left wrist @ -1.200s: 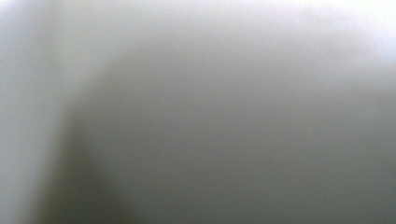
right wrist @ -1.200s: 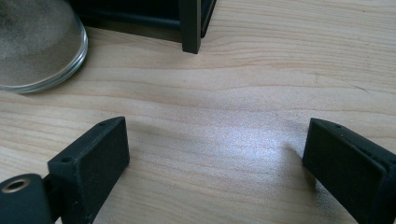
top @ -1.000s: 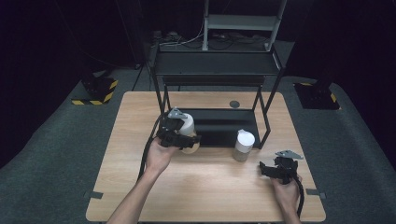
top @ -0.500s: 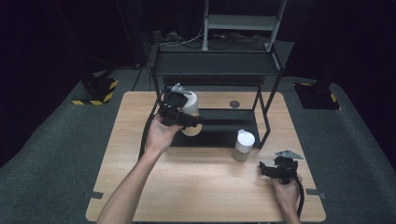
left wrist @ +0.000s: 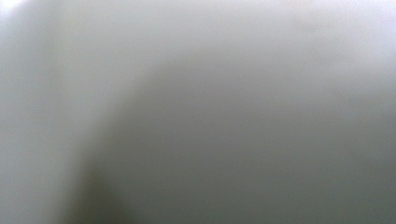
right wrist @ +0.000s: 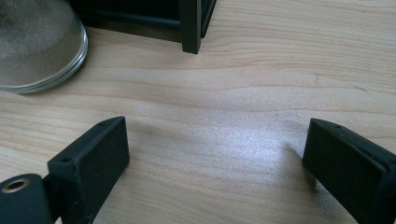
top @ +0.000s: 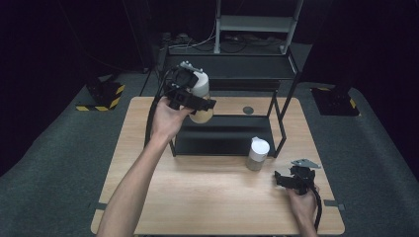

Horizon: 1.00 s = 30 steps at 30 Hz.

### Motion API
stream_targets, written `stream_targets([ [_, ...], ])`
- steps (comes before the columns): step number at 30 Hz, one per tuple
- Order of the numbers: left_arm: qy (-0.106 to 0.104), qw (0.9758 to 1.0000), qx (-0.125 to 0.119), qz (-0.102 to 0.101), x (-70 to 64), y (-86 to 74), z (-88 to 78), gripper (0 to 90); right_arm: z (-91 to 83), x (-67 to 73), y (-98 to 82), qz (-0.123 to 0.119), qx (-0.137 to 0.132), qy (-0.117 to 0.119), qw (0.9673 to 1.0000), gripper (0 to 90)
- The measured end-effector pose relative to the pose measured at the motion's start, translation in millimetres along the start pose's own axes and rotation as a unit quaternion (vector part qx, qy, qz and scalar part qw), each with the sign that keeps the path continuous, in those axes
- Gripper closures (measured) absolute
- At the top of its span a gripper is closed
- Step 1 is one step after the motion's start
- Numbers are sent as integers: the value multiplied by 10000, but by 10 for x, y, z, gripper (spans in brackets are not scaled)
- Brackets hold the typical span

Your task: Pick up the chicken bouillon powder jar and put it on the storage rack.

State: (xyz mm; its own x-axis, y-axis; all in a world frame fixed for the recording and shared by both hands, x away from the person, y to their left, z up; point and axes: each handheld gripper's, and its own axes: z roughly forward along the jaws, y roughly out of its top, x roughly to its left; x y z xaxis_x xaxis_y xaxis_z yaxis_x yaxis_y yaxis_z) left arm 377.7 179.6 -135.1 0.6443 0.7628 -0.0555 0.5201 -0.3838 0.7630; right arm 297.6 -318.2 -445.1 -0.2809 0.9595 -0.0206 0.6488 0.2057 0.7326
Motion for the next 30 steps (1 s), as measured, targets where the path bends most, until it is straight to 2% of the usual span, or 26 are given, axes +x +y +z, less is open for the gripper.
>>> stream_targets([
  [7,85,9999,-69,-60,20,326,-150,310,-2,1,4,7,13,-1,10000,63],
  [12,142,9998,-29,-163,22,590,-155,310,-1,2,1,9,6,-1,10000,63],
  [14,148,9997,-42,-169,22,615,-150,310,-1,1,2,10,7,0,10000,63],
  [20,406,9989,15,-212,4,850,-19,311,0,0,1,3,3,3,10000,63],
  [26,645,9968,-3,-466,63,963,132,311,0,0,-2,-8,-4,1,10000,64],
  [30,886,9940,69,-635,87,1051,240,311,0,1,-1,1,-1,1,10000,63],
])
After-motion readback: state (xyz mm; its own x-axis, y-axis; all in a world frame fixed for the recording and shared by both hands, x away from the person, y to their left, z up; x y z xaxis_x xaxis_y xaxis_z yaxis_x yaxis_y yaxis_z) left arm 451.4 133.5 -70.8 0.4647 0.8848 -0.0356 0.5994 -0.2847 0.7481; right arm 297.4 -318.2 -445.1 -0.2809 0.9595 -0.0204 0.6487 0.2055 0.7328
